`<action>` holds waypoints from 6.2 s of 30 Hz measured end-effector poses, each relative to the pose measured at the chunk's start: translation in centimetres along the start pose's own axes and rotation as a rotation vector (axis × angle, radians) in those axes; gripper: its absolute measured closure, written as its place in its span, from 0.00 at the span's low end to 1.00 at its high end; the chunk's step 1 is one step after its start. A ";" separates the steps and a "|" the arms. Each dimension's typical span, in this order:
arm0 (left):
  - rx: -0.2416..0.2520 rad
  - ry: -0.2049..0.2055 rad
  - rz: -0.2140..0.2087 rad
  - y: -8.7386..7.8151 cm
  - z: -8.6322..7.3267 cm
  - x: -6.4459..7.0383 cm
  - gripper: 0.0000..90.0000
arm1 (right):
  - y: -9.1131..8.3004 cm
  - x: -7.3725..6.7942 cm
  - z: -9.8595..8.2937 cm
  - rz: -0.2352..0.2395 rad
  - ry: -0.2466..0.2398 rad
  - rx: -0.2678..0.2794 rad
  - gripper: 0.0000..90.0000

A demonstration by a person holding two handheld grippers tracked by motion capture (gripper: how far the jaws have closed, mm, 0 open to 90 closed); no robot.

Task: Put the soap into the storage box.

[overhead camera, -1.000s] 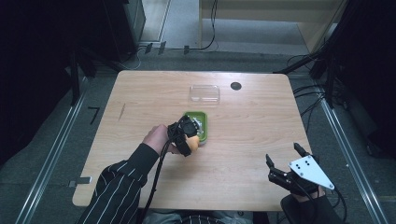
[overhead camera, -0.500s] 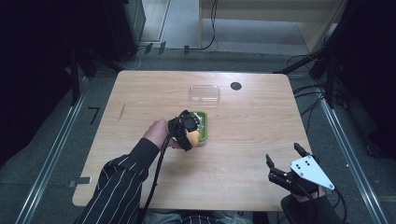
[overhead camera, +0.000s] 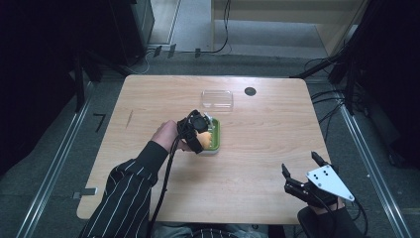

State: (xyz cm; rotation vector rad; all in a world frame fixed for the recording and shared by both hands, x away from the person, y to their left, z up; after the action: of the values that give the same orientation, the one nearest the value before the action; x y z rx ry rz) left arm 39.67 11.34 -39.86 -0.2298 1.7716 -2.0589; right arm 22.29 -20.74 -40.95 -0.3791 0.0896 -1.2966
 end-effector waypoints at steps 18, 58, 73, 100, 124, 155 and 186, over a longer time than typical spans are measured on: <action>0.007 -0.013 0.009 0.6 1.0 -1.4 0.44 | 0.1 0.0 0.0 0.003 -0.004 0.002 0.15; -0.024 0.011 0.021 3.9 2.6 -2.9 0.44 | 0.1 -0.1 0.1 0.005 -0.006 0.004 0.15; -0.044 0.016 0.039 5.0 2.9 -2.9 0.44 | 0.0 0.0 0.0 0.003 -0.006 0.002 0.15; -0.058 0.017 0.035 5.4 2.6 -3.1 0.40 | 0.0 0.0 0.0 0.001 -0.001 0.002 0.15; -0.104 -0.043 0.012 2.2 0.7 -1.3 0.02 | -0.1 0.0 0.0 0.001 -0.002 0.001 0.15; -0.128 -0.061 0.020 1.0 -5.1 3.6 0.00 | 0.0 -0.1 0.1 0.004 -0.007 0.002 0.15; -0.147 -0.103 0.041 2.5 -10.9 6.9 0.00 | 0.0 -0.1 0.1 0.004 -0.011 0.003 0.15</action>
State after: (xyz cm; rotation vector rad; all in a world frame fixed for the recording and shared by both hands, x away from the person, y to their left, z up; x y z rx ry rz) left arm 29.77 18.08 -45.22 -0.3337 1.8500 -1.8567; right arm 22.28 -20.59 -40.93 -0.3835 0.0794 -1.2902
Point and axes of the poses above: each handheld gripper's, and its own axes: y roughly forward along the jaws, z roughly out of its top, x roughly to its right, the point moved 1 cm from there along y, roughly forward along the jaws, and after that the axes turned 4 degrees about y, right-handed, at the moved point
